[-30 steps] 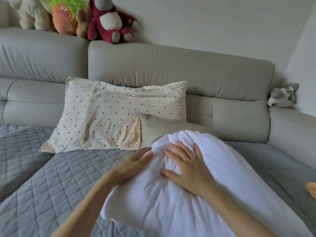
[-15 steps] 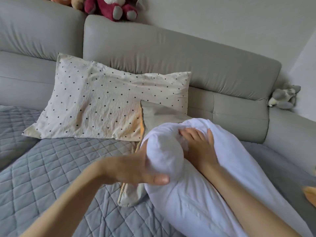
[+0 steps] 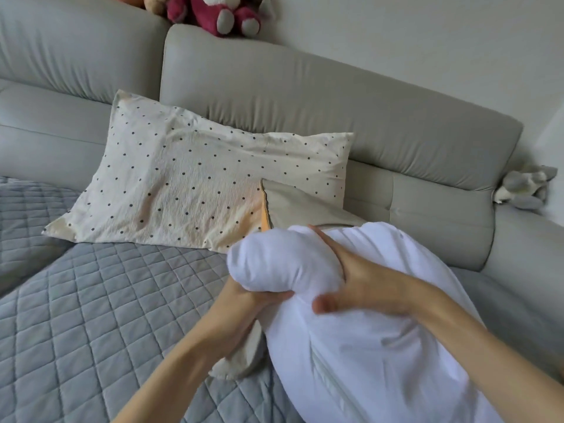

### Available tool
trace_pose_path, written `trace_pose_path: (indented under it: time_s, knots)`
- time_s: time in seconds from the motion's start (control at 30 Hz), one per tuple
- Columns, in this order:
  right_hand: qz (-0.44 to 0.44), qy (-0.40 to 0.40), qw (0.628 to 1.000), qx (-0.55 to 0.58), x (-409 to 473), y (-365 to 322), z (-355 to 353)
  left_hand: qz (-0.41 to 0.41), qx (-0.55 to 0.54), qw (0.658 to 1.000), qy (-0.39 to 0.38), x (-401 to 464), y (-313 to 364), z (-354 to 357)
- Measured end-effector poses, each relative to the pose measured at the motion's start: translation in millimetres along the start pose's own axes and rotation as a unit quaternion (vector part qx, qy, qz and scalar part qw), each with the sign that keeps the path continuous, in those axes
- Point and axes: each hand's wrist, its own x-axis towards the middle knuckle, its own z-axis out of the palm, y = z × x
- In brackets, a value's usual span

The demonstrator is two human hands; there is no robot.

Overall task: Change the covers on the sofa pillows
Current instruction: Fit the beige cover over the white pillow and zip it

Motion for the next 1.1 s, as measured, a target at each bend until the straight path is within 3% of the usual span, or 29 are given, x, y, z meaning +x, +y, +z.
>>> trace_pose_path:
  time_s: [0.1,0.17,0.27,0.3,0.37,0.4,0.47,0.53,0.63,0.73,0.83,0.97,1.1]
  knots:
    - [-0.027,0.091,0.994,-0.046,-8.4,19.0,15.4,-0.015,0.046,0.997,-0.068,8.2,-6.5,17.3]
    - [0.026,0.173,0.982,-0.066,-7.1,30.8,18.6,-0.036,0.106,0.988,-0.105,17.4,-0.6,16.3]
    - [0.099,0.191,0.974,-0.072,-3.4,39.2,10.5,-0.064,0.131,0.971,-0.19,30.8,18.7,-8.3]
    - [0.101,0.21,0.971,-0.057,-3.0,41.7,6.7,-0.05,0.119,0.977,-0.168,34.2,20.1,-18.0]
    - [0.097,0.272,0.957,-0.012,-4.6,43.7,-0.7,-0.022,0.194,0.98,-0.027,39.9,10.2,-36.2]
    - [0.089,0.297,0.951,0.016,-6.6,43.0,-5.5,-0.032,0.308,0.951,0.022,39.9,3.3,-36.4]
    - [0.078,0.326,0.939,0.076,-12.6,38.5,-15.3,-0.09,0.44,0.894,-0.014,33.3,-20.0,-22.1]
    - [0.089,0.352,0.923,0.125,-23.2,31.4,-26.7,-0.091,0.411,0.906,-0.042,22.5,-41.2,-0.3]
    - [0.085,0.391,0.9,0.171,-41.2,11.7,-45.9,-0.07,0.19,0.979,0.02,22.0,-30.9,18.3]
    - [0.075,0.424,0.888,0.163,-61.5,-21.6,-70.5,-0.062,0.05,0.996,0.028,42.2,15.4,24.7]
    - [0.04,0.436,0.895,0.087,-87.3,-65.6,-97.1,-0.02,0.018,0.998,-0.051,59.9,72.2,39.2]
    - [0.103,0.366,0.924,-0.043,-102.4,-109.7,-110.6,-0.096,0.033,0.984,-0.148,74.5,114.4,50.8]
    - [0.206,0.313,0.921,-0.107,-76.7,-94.9,-90.4,-0.172,0.083,0.973,-0.131,71.2,108.1,34.8]
